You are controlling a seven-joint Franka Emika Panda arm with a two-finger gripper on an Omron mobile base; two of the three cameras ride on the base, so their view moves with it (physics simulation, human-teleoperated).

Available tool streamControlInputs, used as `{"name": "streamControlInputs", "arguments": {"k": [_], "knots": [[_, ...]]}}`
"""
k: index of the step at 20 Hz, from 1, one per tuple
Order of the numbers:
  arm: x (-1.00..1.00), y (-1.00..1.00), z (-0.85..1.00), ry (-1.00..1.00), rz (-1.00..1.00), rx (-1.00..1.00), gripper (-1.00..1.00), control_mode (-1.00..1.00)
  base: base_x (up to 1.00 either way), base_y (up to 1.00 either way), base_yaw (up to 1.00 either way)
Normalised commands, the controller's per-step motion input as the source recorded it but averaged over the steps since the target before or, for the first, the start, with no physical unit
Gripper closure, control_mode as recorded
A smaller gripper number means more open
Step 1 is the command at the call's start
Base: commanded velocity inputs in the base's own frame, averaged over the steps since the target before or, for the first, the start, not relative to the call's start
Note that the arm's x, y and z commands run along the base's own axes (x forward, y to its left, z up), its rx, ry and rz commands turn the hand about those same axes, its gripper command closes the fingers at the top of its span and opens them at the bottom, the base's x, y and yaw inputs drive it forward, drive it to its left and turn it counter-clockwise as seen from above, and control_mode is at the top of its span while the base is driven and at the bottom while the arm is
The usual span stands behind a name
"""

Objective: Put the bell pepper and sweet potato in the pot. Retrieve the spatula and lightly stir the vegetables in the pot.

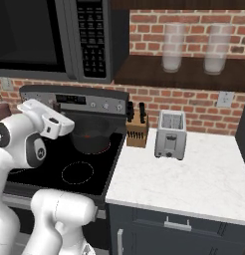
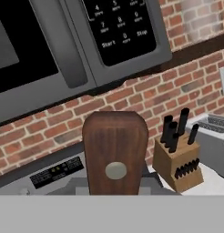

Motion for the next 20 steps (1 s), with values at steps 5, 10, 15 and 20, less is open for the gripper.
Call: {"name": "streamControlInputs", "arguments": {"k": [5,10,15,20], "knots": [[0.48,0.00,-0.18,0.00,-0.04,0.00,1.00,-1.00,0.00,0.00,0.00],[0.42,0.00,-0.25,0.05,-0.03,0.03,1.00,-1.00,0.00,0.00,0.00],[0.43,0.00,-0.33,0.15,-0.02,0.08,1.00,-1.00,0.00,0.00,0.00],[0.59,0.00,-0.26,0.15,-0.01,0.10,1.00,-1.00,0.00,0.00,0.00]]}}
